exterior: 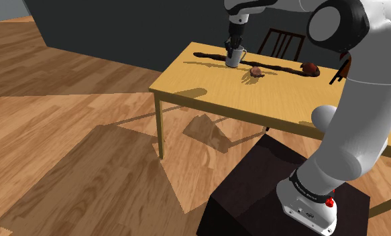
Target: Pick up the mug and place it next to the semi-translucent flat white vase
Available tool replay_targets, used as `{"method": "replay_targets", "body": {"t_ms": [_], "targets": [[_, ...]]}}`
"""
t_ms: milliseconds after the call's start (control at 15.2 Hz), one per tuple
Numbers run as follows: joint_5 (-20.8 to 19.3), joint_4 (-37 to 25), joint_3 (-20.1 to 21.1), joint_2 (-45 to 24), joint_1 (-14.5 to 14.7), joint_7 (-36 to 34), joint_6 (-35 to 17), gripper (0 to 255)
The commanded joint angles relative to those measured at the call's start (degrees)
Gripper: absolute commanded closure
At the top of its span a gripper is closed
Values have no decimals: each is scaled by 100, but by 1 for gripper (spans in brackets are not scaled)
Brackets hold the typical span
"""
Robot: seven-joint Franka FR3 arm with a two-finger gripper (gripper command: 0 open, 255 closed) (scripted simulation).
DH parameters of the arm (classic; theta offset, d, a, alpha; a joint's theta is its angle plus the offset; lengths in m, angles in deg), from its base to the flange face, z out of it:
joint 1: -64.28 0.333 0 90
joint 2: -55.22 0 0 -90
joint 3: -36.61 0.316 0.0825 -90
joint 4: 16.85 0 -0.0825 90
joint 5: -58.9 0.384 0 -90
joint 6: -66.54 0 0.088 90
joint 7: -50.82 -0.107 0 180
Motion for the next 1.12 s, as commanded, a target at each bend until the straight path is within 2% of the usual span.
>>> {"method": "replay_targets", "body": {"t_ms": [0,330,660,1056], "targets": [[-4,-134,-5,21,-6,8,155,255],[0,-519,-11,8,-23,21,527,255],[-150,629,-194,825,-205,412,158,255],[-339,1636,-456,1610,-479,926,-120,255]]}}
